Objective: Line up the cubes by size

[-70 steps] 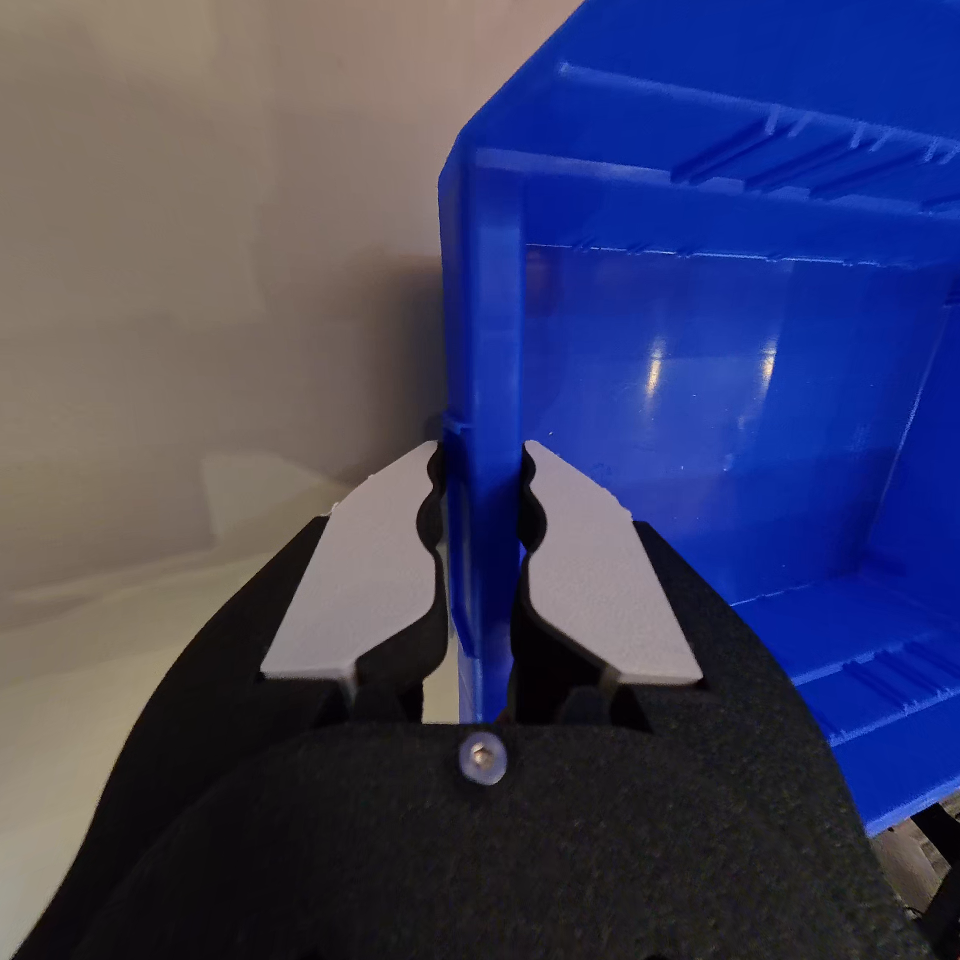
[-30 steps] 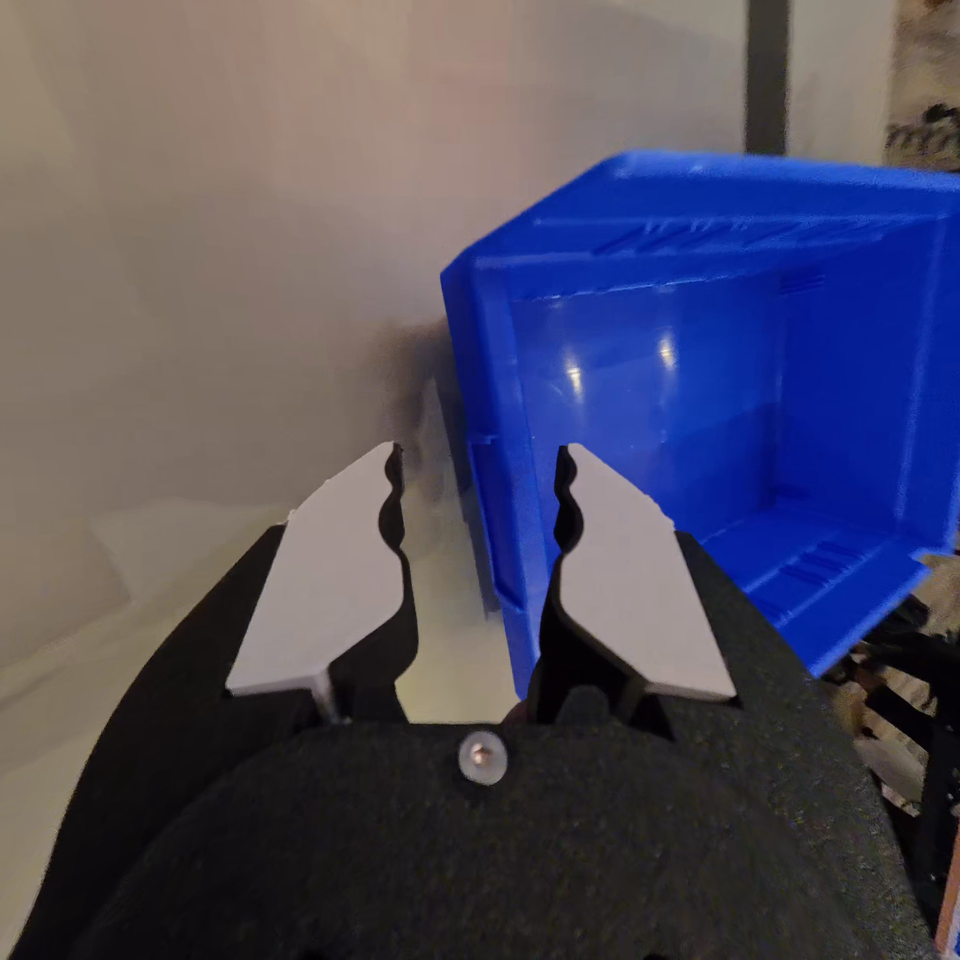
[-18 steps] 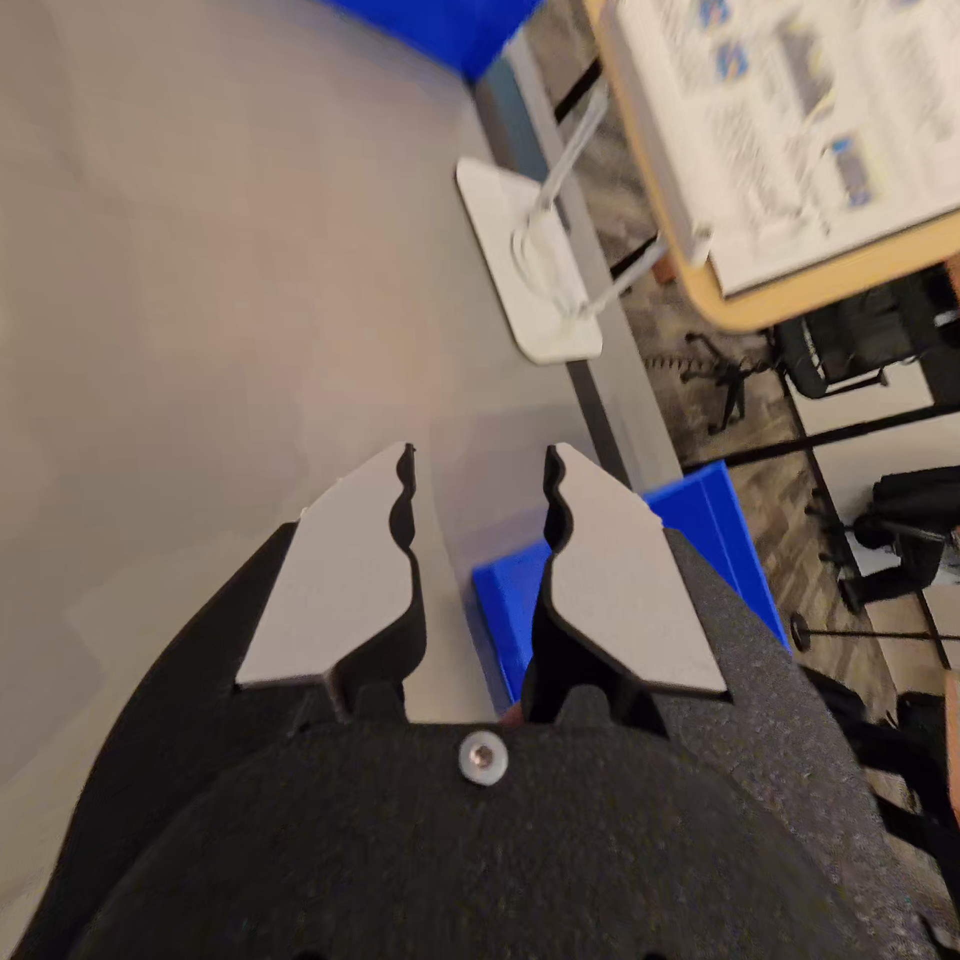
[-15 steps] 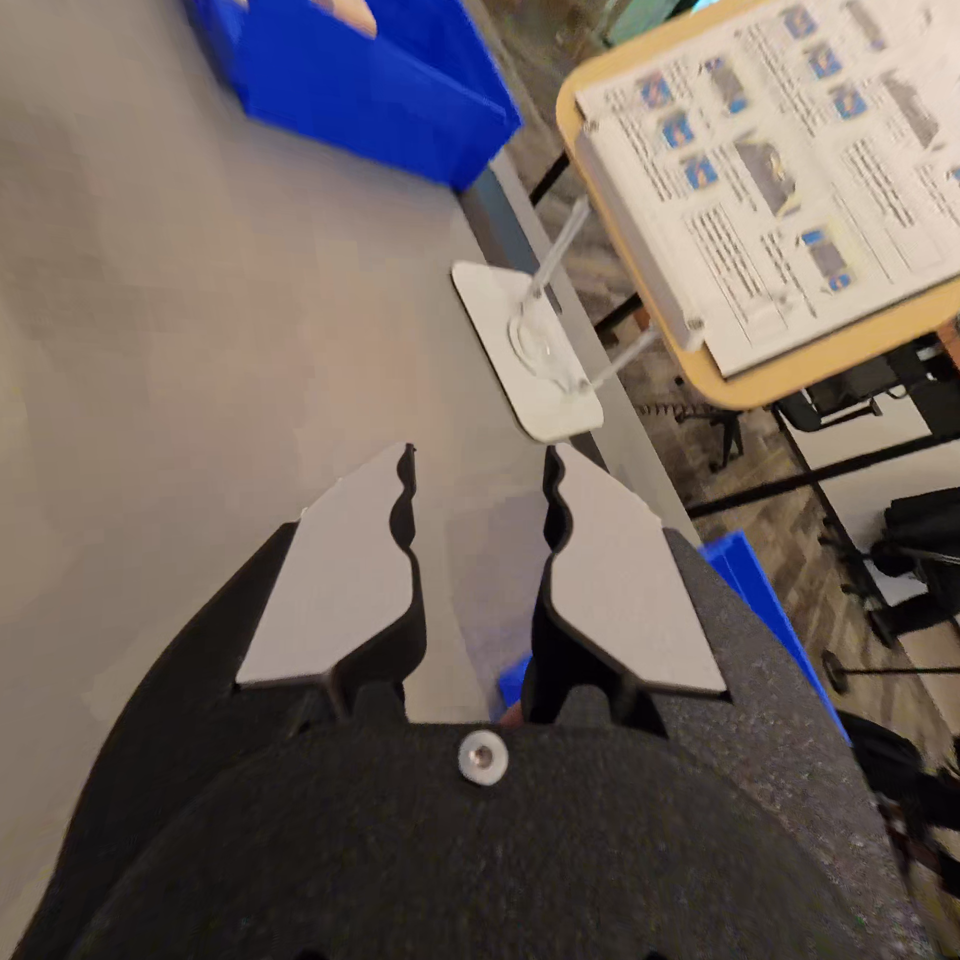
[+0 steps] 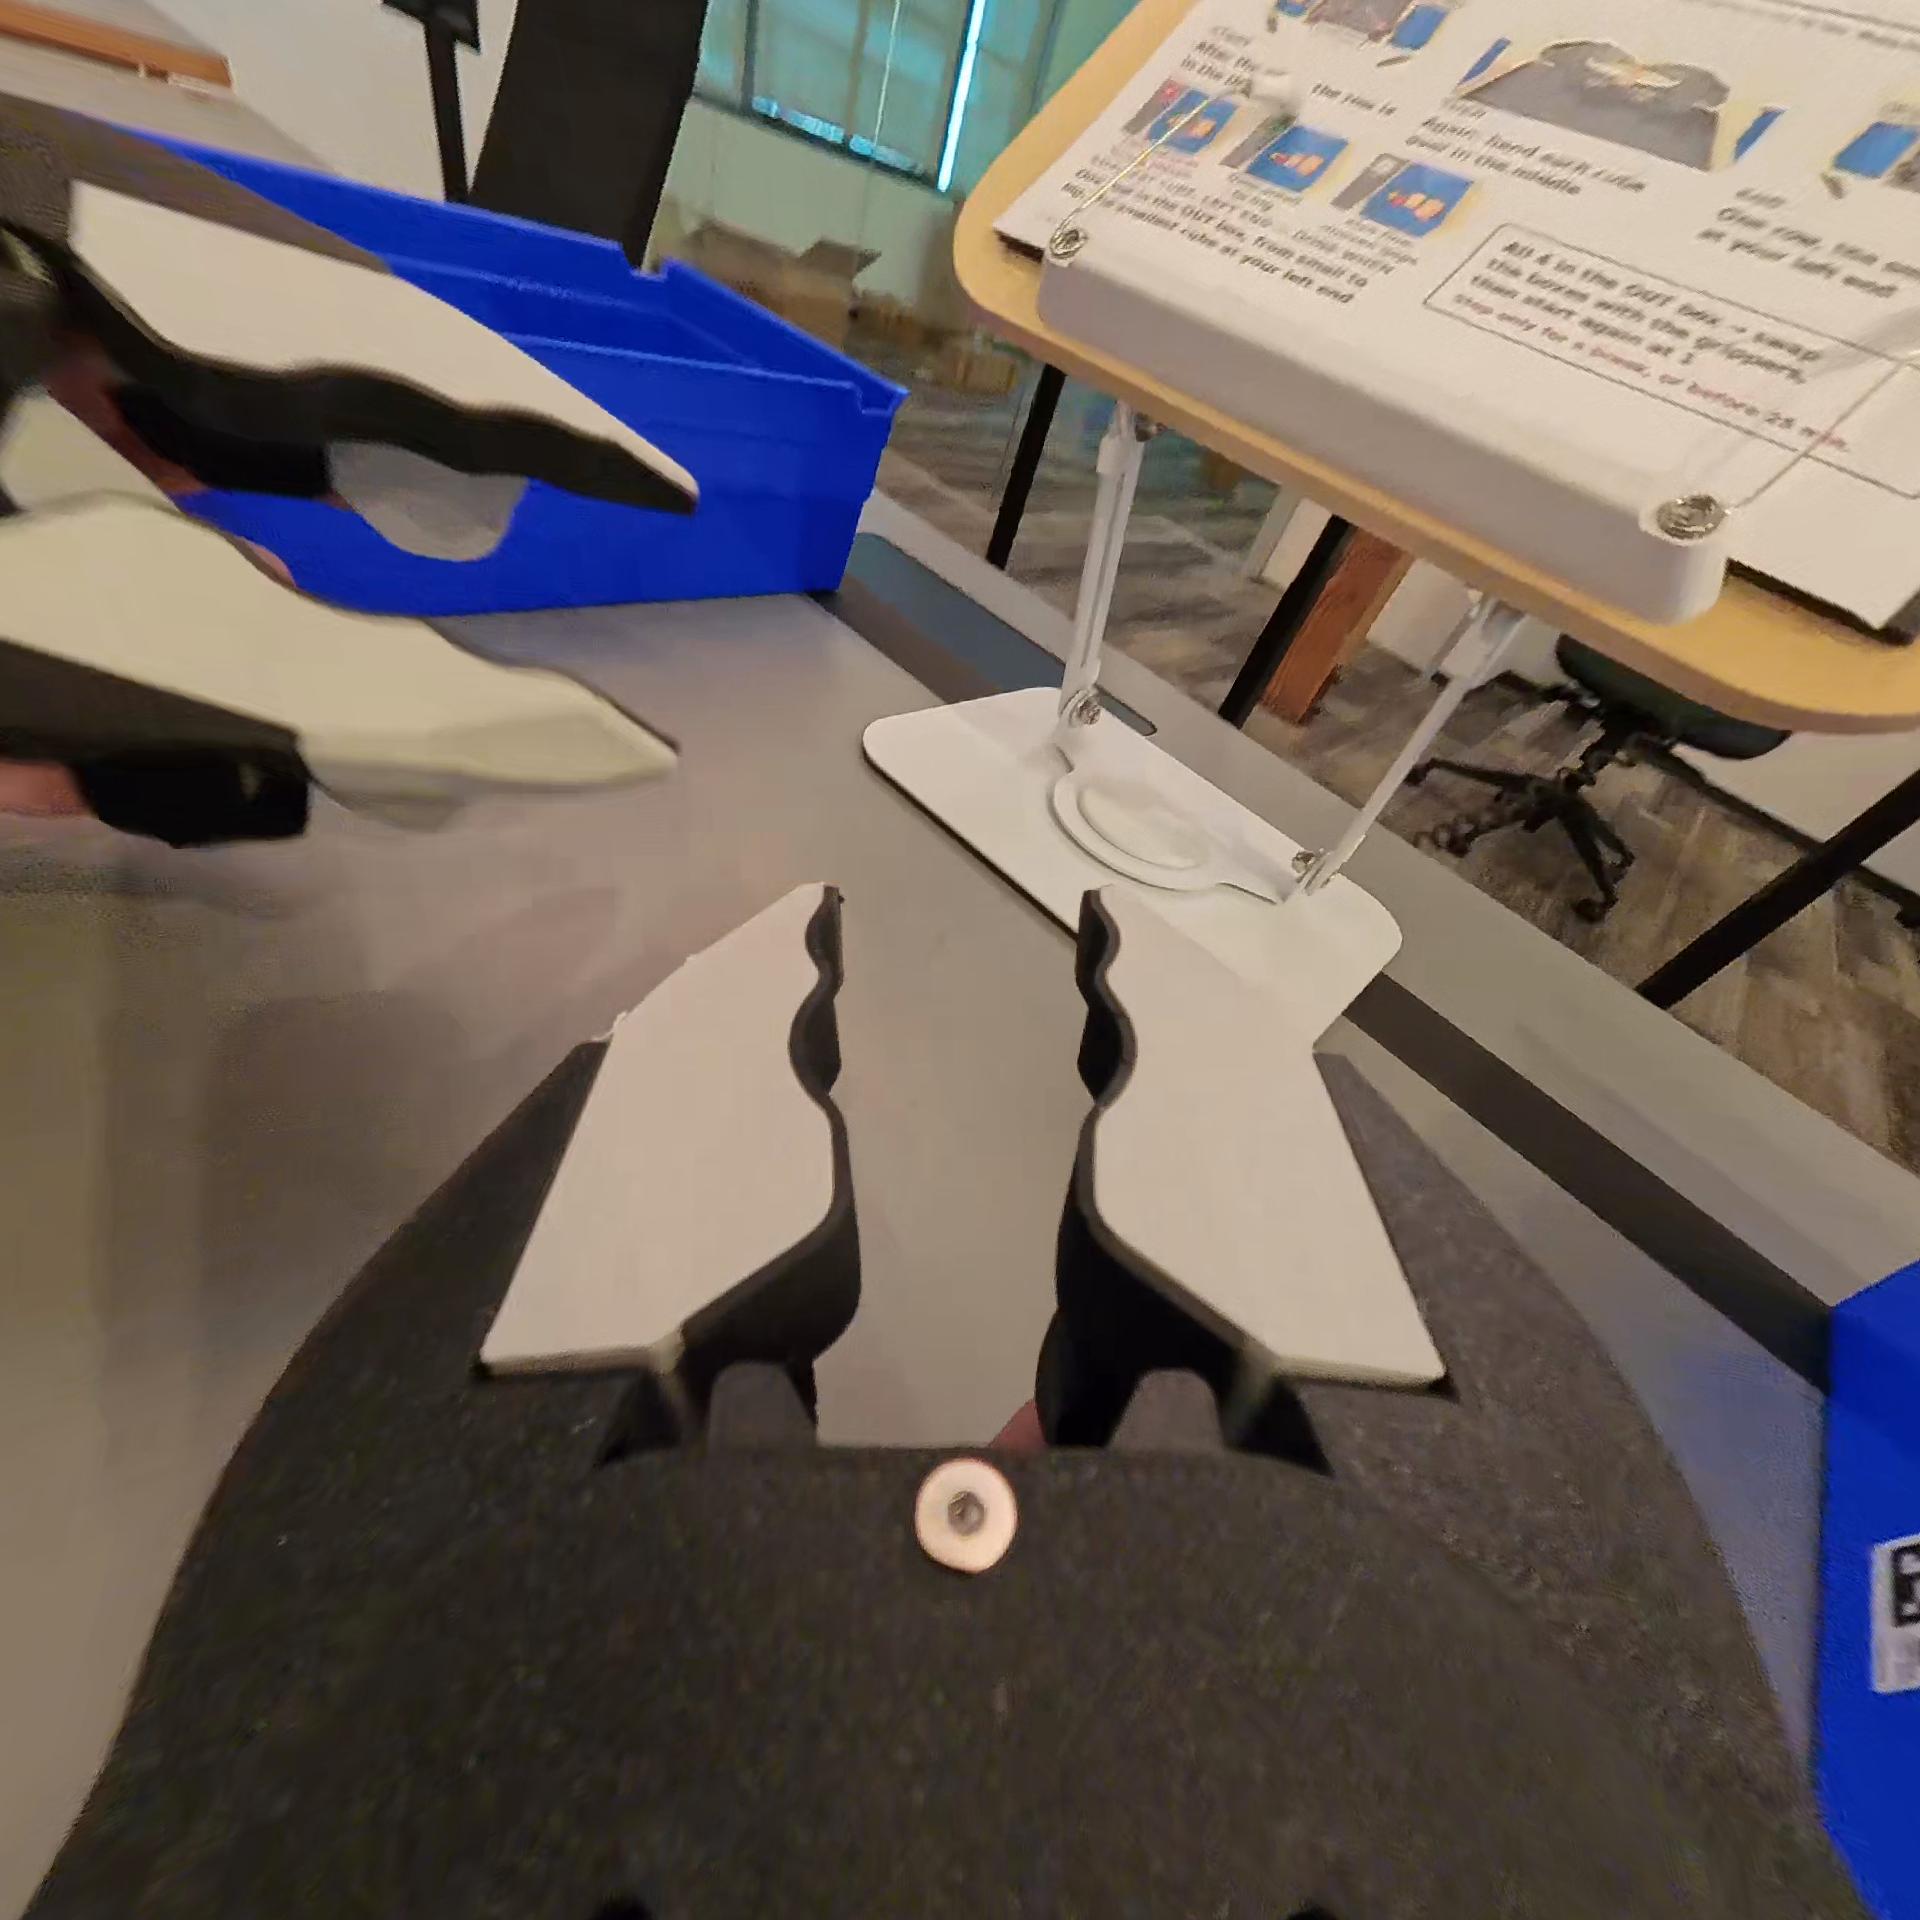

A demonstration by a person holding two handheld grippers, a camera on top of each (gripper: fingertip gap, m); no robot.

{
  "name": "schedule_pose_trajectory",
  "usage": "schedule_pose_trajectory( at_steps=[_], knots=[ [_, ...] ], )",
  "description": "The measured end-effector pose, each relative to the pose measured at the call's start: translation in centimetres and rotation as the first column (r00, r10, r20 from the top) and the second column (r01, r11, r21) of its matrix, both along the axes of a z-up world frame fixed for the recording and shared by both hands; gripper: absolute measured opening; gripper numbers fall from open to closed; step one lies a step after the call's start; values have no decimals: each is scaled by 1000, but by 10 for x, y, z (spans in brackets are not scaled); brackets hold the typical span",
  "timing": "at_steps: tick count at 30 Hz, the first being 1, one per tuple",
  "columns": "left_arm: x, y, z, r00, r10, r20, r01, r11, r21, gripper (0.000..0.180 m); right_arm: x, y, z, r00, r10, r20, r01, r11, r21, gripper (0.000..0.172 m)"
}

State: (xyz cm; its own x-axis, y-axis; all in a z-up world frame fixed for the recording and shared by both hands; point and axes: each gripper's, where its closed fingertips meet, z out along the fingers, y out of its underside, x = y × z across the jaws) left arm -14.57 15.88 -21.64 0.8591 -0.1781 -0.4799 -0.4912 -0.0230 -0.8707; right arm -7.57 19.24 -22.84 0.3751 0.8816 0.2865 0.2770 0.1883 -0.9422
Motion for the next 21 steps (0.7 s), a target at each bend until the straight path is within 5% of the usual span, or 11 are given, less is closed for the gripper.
schedule_pose_trajectory(
  at_steps=[5, 11, 21],
  knots=[
    [-10, 3, -12, 1000, 15, 22, -13, 998, -58, 62, 1, -5, -10, 999, 13, 50, -20, 989, 145, 39],
    [-12, 4, -16, 999, 6, 49, -1, 996, -90, 73, 2, -7, -8, 999, 8, 42, -15, 987, 160, 37],
    [0, 1, -27, 998, -44, -33, 39, 992, -120, 53, -4, -17, -17, 993, 19, 118, -48, 968, 247, 37]
  ],
)
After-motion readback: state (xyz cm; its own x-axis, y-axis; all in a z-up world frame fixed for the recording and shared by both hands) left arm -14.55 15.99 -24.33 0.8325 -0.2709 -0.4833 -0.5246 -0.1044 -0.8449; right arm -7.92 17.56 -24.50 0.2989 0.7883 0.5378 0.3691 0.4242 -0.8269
